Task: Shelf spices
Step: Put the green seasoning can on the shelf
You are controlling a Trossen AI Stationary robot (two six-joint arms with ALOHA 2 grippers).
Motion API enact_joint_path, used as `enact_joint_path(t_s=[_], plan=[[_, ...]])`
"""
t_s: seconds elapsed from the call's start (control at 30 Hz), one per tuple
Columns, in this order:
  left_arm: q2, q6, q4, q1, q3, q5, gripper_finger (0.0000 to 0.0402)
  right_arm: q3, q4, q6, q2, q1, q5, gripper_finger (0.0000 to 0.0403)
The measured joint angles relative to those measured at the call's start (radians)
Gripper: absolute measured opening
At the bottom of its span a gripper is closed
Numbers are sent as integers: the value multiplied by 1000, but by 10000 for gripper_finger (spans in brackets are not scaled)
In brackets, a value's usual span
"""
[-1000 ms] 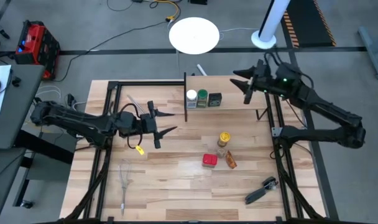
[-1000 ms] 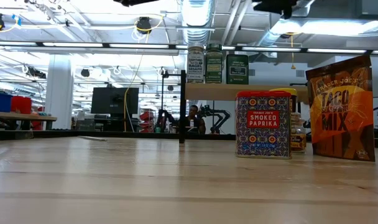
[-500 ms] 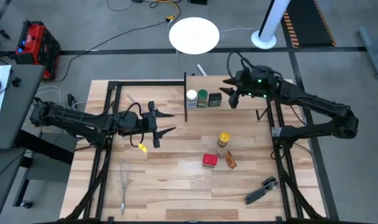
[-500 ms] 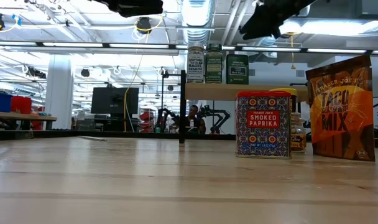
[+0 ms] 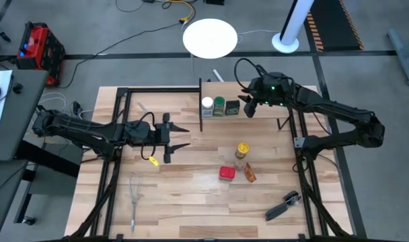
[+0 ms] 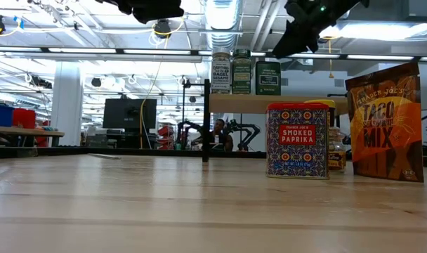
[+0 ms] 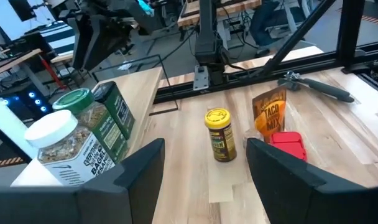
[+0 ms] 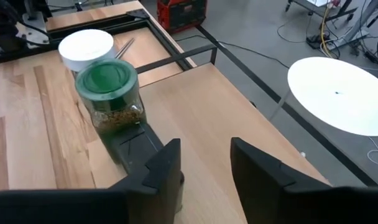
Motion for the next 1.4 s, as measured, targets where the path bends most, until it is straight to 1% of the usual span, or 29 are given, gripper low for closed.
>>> enact_joint_path(t_s=[0.2, 0.3, 0.5, 0.83, 0.93, 1.03, 1.2, 1.3, 1.4], plan=[[0, -9, -1, 0, 0, 91, 219, 0, -20, 0, 1, 3, 0, 117], [0, -24, -12, 0, 0, 117, 219, 0, -36, 0, 1, 3, 0, 110], [0, -52, -45, 0, 0, 117, 219, 0, -58, 0, 1, 4, 0, 108], [0, -62, -45, -1, 0, 116, 219, 0, -61, 0, 1, 4, 0, 107], [0, -62, -45, -1, 0, 116, 219, 0, -38, -6, 1, 4, 0, 107], [0, -59, -32, -1, 0, 115, 219, 0, 12, -47, 8, -1, 8, 107], [0, -61, -15, -1, 0, 115, 219, 1, 43, -78, 24, -40, 19, 107], [1, -68, -15, -1, 0, 115, 219, 0, 10, -85, 46, -76, 19, 107], [1, -72, -16, -1, 0, 115, 219, 0, -10, -88, 80, -102, -14, 107]])
